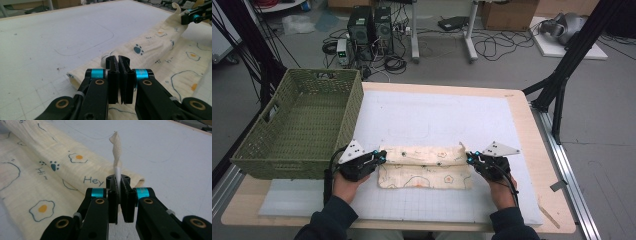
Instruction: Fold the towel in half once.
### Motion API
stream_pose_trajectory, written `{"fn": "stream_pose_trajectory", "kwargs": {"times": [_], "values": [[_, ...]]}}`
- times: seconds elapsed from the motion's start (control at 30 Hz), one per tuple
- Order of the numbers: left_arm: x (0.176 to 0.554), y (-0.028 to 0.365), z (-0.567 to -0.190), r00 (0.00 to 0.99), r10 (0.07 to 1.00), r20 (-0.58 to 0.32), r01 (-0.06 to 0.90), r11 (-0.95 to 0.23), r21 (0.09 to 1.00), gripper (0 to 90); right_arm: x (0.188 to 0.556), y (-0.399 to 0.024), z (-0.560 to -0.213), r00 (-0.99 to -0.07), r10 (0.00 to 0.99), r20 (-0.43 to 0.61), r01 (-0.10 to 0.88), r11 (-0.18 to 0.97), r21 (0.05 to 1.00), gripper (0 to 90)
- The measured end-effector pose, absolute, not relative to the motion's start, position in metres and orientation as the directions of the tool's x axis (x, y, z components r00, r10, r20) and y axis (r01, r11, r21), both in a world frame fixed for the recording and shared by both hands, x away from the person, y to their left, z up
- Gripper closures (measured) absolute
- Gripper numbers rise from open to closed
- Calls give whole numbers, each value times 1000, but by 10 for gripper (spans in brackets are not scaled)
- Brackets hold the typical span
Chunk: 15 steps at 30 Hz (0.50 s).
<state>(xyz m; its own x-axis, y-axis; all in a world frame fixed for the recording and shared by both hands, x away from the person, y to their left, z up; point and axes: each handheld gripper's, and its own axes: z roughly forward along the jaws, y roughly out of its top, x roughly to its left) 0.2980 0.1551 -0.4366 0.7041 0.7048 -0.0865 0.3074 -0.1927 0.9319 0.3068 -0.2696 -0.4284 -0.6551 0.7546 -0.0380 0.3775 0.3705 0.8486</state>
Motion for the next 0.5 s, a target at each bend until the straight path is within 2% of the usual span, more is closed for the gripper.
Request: {"fn": "stream_pose_trajectory", "kwargs": {"times": [0.5], "values": [[294,156,-441,717,688,-112,328,-192,925,849,303,-273,-433,-664,747,-23,400,381,834,828]]}}
